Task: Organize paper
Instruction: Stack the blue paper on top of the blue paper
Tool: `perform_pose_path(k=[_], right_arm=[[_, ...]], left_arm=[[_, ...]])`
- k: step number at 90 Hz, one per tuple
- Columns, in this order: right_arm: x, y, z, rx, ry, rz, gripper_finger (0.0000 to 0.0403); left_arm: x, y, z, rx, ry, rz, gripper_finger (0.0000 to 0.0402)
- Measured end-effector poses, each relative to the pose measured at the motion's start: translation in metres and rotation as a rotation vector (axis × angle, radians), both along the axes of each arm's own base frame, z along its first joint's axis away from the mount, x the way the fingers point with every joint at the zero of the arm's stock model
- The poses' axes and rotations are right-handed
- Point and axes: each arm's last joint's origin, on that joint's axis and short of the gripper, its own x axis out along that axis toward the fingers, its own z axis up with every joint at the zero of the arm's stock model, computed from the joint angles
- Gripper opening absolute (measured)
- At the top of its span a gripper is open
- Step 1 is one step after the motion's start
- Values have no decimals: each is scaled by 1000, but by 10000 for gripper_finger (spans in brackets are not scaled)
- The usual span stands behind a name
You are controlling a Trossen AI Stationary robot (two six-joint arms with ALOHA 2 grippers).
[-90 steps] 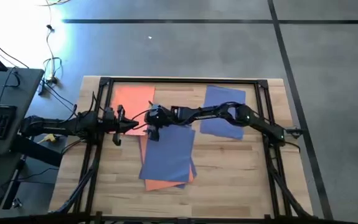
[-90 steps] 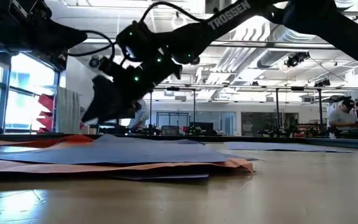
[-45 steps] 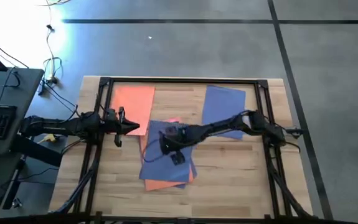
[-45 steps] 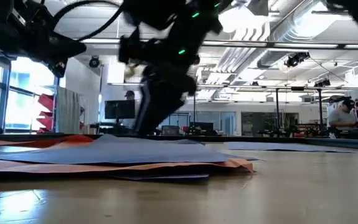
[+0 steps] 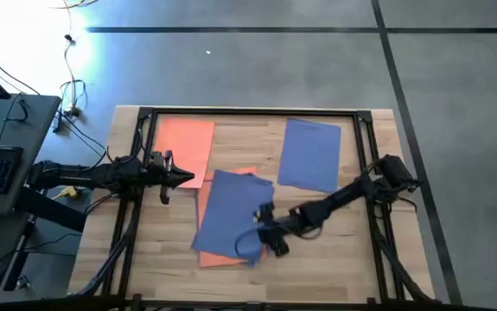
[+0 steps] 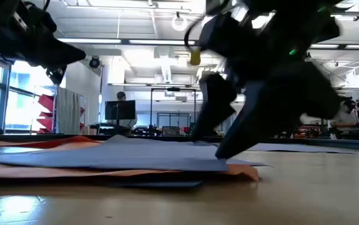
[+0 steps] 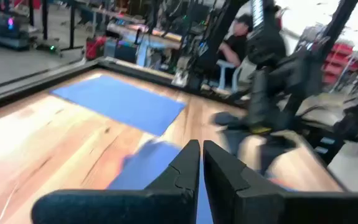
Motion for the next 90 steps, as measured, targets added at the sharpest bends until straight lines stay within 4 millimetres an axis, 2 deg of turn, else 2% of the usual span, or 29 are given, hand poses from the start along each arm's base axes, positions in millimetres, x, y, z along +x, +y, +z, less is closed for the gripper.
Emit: perform_pose_path(k=[13, 32, 46, 62, 90], right_arm=[[-3, 21, 7, -126, -67, 88, 311], [-6, 41, 15, -127, -121, 143, 311], [-5, 43, 10, -192, -136, 180, 311], [-3, 44, -9, -331, -111, 302, 311], [2, 34, -9, -582, -154, 218, 311]], left_arm=[[0, 1, -1, -10, 9, 30, 0], [0, 1, -1, -9, 7, 42, 0], [0, 1, -2, -14, 14, 47, 0], [2, 1, -4, -19, 39, 48, 0], [5, 1, -8, -39, 79, 46, 0]])
